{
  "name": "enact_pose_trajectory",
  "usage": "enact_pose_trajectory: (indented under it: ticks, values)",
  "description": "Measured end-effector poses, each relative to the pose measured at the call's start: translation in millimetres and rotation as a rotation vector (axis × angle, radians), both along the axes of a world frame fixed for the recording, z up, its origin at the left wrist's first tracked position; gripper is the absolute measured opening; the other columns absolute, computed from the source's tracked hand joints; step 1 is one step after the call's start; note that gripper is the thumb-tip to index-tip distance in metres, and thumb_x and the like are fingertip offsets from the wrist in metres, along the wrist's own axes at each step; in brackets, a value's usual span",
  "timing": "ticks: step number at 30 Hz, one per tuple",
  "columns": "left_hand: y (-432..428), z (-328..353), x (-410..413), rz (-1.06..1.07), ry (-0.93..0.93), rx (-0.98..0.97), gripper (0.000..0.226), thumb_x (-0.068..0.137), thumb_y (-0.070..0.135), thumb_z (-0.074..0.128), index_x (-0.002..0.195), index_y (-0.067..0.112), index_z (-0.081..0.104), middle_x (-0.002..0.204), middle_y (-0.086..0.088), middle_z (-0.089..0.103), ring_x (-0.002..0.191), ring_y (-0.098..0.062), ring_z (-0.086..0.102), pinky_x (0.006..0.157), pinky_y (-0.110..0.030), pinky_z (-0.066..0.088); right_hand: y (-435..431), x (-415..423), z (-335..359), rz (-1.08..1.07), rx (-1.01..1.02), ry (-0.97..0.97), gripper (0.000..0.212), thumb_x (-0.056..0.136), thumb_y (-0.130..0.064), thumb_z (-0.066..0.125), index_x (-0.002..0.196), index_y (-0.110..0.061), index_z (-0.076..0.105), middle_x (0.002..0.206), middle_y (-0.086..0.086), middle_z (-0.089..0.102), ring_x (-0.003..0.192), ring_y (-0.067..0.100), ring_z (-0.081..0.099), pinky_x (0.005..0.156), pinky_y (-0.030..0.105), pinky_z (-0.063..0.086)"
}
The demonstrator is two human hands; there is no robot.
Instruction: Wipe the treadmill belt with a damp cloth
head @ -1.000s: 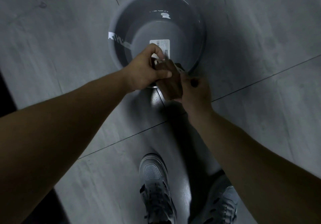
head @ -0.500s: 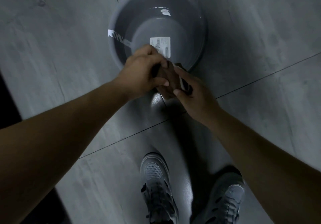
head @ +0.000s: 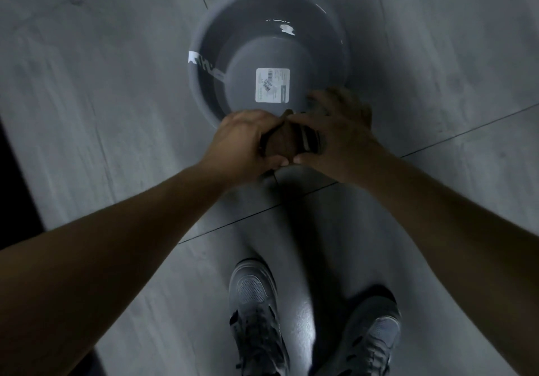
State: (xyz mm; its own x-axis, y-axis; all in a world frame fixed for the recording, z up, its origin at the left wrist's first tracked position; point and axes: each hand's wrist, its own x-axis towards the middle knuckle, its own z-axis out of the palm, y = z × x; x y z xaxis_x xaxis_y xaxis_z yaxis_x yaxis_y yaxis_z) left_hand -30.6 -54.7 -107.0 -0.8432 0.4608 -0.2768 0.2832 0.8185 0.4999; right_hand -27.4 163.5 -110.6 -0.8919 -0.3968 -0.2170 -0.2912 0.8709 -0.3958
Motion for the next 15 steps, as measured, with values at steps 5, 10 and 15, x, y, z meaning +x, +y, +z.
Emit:
enact_pose_trajectory:
  ticks: [5, 10, 15]
  values:
    - [2, -5, 7, -0.033, 0.103, 0.001, 0.068, 0.072, 0.033, 0.082, 0.136, 0.018, 0.064, 0.116, -0.007, 0.071, 0.107, -0.029, 0.065, 0.098, -0.042, 0.044, 0, -10, -10, 0.032, -0.006, 0.015, 0.067, 0.06, -0.062, 0.061, 0.122, -0.036, 0.065, 0.132, -0.003, 0.059, 0.132, 0.034, 0.039, 0.107, 0.049, 0.018]
    - [4, -7, 12, 0.048, 0.083, 0.042, 0.061, 0.074, 0.049, 0.062, 0.127, 0.018, 0.067, 0.116, -0.003, 0.069, 0.109, -0.028, 0.063, 0.101, -0.04, 0.04, -2, -8, -15, 0.019, -0.004, 0.029, 0.062, 0.061, -0.061, 0.058, 0.117, -0.035, 0.065, 0.129, -0.005, 0.059, 0.129, 0.033, 0.041, 0.104, 0.055, 0.028]
    - [-4, 3, 11, 0.102, 0.034, 0.138, 0.064, 0.081, 0.055, 0.067, 0.132, 0.018, 0.062, 0.123, -0.003, 0.063, 0.113, -0.026, 0.06, 0.098, -0.051, 0.049, 4, -10, 1, -0.005, -0.082, -0.01, 0.078, 0.059, -0.069, 0.062, 0.129, -0.034, 0.061, 0.138, 0.0, 0.052, 0.131, 0.032, 0.039, 0.102, 0.048, 0.033]
